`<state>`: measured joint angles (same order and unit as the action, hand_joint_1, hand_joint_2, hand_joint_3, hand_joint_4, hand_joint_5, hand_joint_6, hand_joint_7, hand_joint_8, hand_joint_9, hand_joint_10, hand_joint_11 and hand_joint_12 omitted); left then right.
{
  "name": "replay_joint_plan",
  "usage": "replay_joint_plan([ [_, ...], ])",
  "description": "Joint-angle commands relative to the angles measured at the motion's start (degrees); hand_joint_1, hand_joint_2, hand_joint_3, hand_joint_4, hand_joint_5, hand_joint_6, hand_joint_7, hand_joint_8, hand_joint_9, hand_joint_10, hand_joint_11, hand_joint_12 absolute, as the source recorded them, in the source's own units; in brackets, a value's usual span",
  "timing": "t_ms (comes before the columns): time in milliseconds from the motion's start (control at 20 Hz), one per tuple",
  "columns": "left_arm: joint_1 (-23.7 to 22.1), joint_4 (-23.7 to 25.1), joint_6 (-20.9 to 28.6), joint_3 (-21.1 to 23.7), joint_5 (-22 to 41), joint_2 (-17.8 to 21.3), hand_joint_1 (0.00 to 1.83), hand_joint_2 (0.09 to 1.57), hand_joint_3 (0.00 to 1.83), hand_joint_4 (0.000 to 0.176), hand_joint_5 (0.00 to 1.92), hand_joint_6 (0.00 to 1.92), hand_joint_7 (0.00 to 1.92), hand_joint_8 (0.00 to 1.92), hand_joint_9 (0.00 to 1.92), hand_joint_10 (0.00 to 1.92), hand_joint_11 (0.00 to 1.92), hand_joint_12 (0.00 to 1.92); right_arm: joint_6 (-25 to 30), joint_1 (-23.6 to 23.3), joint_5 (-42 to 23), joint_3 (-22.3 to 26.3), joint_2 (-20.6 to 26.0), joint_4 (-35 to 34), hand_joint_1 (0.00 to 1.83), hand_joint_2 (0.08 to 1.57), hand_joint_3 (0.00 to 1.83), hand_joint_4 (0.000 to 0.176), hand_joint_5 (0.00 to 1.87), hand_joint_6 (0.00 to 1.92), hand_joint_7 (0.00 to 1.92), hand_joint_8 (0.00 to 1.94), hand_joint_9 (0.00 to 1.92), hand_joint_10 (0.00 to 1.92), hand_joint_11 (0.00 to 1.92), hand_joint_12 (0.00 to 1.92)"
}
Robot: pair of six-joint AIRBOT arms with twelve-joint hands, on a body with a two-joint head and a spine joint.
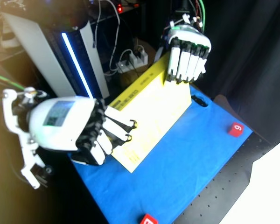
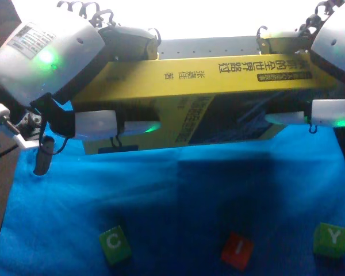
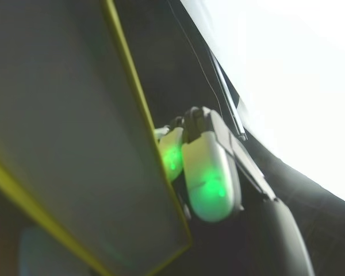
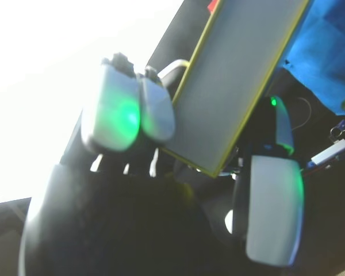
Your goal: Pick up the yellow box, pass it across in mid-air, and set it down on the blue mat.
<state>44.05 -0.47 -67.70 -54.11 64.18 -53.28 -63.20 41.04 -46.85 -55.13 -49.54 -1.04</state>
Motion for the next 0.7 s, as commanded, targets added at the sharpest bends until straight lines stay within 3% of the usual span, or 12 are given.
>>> replay_joint_plan([
  [0,0.0,-2.4,3.1,0.0,9.8,0.6,1.28,1.18,0.0,0.0,1.18,1.92,1.42,1.92,1.62,1.92,1.7,1.92,-1.7,-0.9,-5.6,-1.0,0.4,-3.3,1.43,1.22,0.0,0.0,1.21,1.92,1.37,1.94,1.49,1.92,1.58,1.92],
  [50,0.4,-3.0,3.0,0.0,9.4,0.8,1.27,1.19,0.0,0.0,1.18,1.92,1.43,1.92,1.62,1.92,1.7,1.92,-1.7,-0.9,-5.4,-1.3,0.4,-3.7,1.44,1.22,0.0,0.0,1.2,1.92,1.36,1.94,1.49,1.92,1.58,1.92],
  [100,0.6,-3.5,3.0,0.0,9.2,0.9,0.73,1.12,0.0,0.033,0.24,0.38,0.28,0.38,0.32,0.38,0.34,0.58,-1.7,-0.9,-5.2,-1.4,0.4,-3.9,1.47,1.21,0.0,0.0,1.18,1.92,1.35,1.94,1.46,1.92,1.56,1.92],
  [150,1.1,-4.3,3.0,0.0,9.1,1.1,0.57,1.1,0.0,0.062,0.05,0.08,0.06,0.08,0.06,0.08,0.07,0.11,-1.7,-0.9,-4.8,-1.6,0.4,-4.2,1.48,1.2,0.0,0.0,1.18,1.92,1.35,1.94,1.45,1.92,1.55,1.92],
  [200,1.3,-4.7,2.9,0.0,8.9,1.2,0.51,1.07,0.0,0.105,0.01,0.01,0.01,0.01,0.01,0.01,0.01,0.02,-1.7,-0.9,-4.5,-1.7,0.5,-4.3,1.51,1.19,0.0,0.0,1.15,1.92,1.32,1.94,1.43,1.92,1.53,1.92],
  [300,2.0,-5.4,2.9,0.0,9.0,1.5,0.49,1.04,0.0,0.139,0.0,0.0,0.0,0.0,0.0,0.0,0.0,0.0,-1.7,-0.9,-4.1,-1.8,0.6,-4.6,1.49,1.19,0.0,0.0,1.13,1.92,1.29,1.94,1.41,1.92,1.51,1.92],
  [350,2.5,-5.9,2.9,0.0,9.1,1.8,0.49,1.03,0.0,0.132,0.0,0.0,0.0,0.0,0.0,0.0,0.0,0.0,-1.7,-0.9,-4.0,-1.8,0.7,-4.9,1.5,1.19,0.0,0.0,1.11,1.92,1.28,1.94,1.41,1.92,1.52,1.92],
  [400,2.9,-6.4,2.9,0.1,9.3,2.2,0.46,1.02,0.0,0.136,0.0,0.0,0.0,0.0,0.0,0.0,0.0,0.0,-1.7,-0.9,-4.0,-1.8,0.8,-5.1,1.49,1.2,0.0,0.0,1.11,1.92,1.28,1.94,1.41,1.92,1.52,1.92],
  [500,4.4,-7.9,2.6,0.6,10.3,3.3,0.47,1.03,0.0,0.095,0.0,0.0,0.0,0.0,0.0,0.0,0.0,0.0,-1.7,-0.8,-4.0,-1.5,1.6,-5.7,1.49,1.2,0.0,0.0,1.12,1.92,1.33,1.94,1.45,1.92,1.55,1.92],
  [650,6.8,-10.7,1.4,1.7,12.3,5.1,0.48,1.07,0.01,0.094,0.0,0.0,0.0,0.0,0.0,0.0,0.0,0.0,-1.7,-0.8,-4.1,0.2,4.0,-6.6,1.5,1.2,0.0,0.0,1.07,1.92,1.29,1.94,1.43,1.92,1.53,1.92],
])
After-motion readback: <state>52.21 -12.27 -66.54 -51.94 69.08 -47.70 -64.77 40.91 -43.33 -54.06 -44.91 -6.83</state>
